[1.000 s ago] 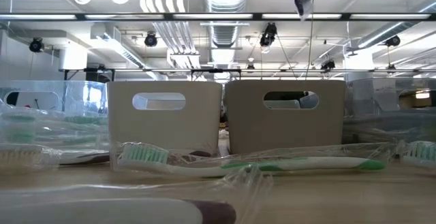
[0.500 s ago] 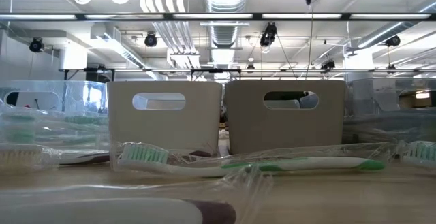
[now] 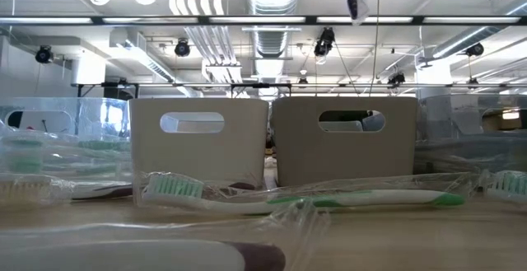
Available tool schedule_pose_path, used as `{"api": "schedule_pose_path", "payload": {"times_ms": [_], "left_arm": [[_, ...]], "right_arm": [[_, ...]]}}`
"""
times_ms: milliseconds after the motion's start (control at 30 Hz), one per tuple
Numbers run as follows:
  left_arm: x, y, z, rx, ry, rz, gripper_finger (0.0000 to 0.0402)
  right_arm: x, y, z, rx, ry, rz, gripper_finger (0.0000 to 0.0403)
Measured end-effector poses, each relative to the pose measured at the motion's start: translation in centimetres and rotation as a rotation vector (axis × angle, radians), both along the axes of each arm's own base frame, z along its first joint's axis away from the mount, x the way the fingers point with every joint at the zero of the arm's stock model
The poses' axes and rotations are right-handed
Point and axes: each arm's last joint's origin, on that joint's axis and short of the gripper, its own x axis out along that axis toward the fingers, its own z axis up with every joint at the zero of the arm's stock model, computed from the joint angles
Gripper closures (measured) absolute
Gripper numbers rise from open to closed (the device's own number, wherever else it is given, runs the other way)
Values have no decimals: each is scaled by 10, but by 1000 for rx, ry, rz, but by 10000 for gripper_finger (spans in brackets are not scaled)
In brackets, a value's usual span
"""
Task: Pick & Place Toothbrushes
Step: Put the purple toothbrush into the white bin
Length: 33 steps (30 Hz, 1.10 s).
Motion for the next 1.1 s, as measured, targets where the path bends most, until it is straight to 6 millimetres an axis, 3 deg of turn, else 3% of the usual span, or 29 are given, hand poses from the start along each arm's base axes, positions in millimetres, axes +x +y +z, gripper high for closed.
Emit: {"api": "schedule_pose_path", "payload": {"times_ms": [533,800,1100], "left_arm": [[18,25,21,12,-72,-136,259],[23,26,29,14,-99,-185,259],[44,22,32,69,-105,-190,259]], "right_arm": [[2,1,2,-27,-53,-2,389],[3,0,4,-38,-68,-33,389],[3,-1,5,-38,-80,-60,389]]}}
